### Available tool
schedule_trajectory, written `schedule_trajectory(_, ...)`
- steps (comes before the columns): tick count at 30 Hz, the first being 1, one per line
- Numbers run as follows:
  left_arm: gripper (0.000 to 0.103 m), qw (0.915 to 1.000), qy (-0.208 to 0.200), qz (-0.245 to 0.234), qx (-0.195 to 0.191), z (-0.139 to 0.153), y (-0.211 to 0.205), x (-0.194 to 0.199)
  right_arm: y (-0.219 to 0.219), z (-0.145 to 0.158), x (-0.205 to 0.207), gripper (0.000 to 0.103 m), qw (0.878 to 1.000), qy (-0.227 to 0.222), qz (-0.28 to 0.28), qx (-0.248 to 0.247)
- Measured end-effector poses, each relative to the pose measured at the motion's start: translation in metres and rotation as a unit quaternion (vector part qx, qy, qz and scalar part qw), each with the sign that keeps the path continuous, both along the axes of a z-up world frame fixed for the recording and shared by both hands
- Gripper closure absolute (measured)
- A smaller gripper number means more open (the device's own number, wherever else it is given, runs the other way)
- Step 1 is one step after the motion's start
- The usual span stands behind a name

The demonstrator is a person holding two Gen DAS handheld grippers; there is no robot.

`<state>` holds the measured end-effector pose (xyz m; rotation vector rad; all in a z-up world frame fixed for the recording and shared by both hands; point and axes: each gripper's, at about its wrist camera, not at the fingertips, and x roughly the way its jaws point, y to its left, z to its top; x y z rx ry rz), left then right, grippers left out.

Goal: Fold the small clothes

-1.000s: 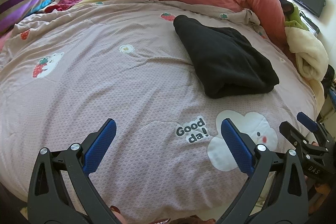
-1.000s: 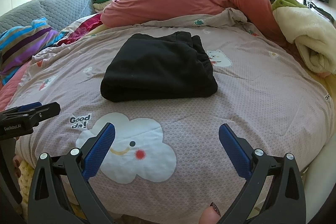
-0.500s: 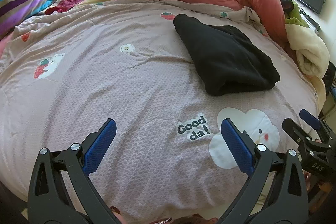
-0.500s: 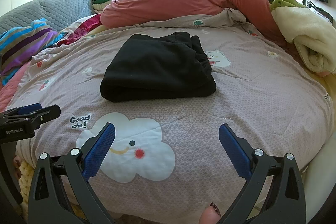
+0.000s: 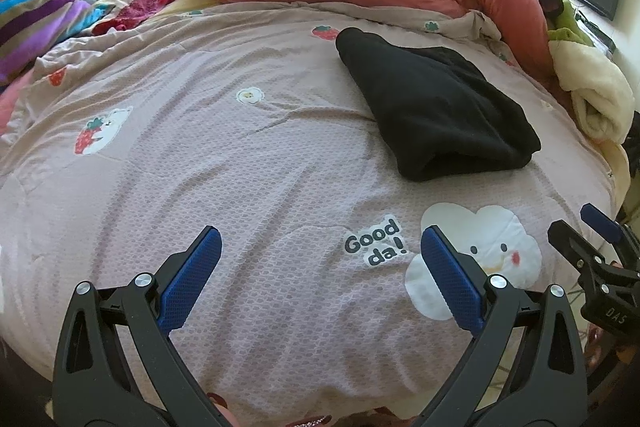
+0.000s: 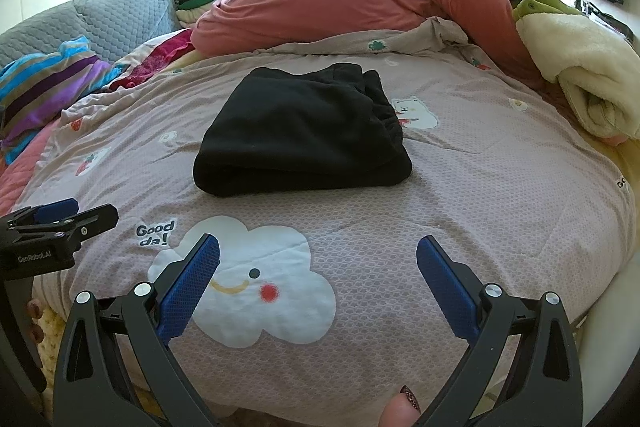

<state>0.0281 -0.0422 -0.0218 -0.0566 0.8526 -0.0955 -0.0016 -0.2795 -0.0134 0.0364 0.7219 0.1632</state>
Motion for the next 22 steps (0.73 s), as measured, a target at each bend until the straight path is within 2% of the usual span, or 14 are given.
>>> schedule_trajectory(3,0.009,1.0,0.005,0.0,-0.008,-0.001,0.001,0.0,-0.003,0.001,-0.001,0.005,1.0,0.0,-0.007,0.0)
schedule_trajectory(7,0.009,0.999,0.018,0.025,-0.031,-0.006,0.015,0.003,-0.021,0.0,-0.004,0.005,0.999,0.001,-0.051,-0.002)
schedule_trajectory(11,0.009,0.9966,0.004,0.074,-0.035,-0.001,0.05,0.003,-0.063,0.0,-0.012,0.005,0.993,0.004,-0.12,-0.015)
schedule_trajectory(14,0.009,0.9902,-0.004,0.136,-0.032,0.004,0.097,0.012,-0.114,-0.005,-0.02,0.005,0.979,0.013,-0.204,-0.023)
schedule_trajectory(16,0.009,0.9829,-0.004,0.182,-0.029,0.006,0.133,0.02,-0.159,-0.012,-0.026,0.005,0.962,0.021,-0.272,-0.023)
schedule_trajectory(18,0.009,0.9687,-0.004,0.247,-0.026,0.007,0.182,0.031,-0.203,-0.021,-0.033,0.005,0.939,0.035,-0.34,-0.026)
schedule_trajectory(21,0.009,0.9414,-0.001,0.336,-0.031,0.006,0.252,0.042,-0.278,-0.037,-0.045,0.005,0.895,0.06,-0.441,-0.023)
schedule_trajectory(22,0.009,0.9332,0.002,0.358,-0.027,0.006,0.268,0.046,-0.307,-0.045,-0.051,0.005,0.872,0.076,-0.484,-0.018)
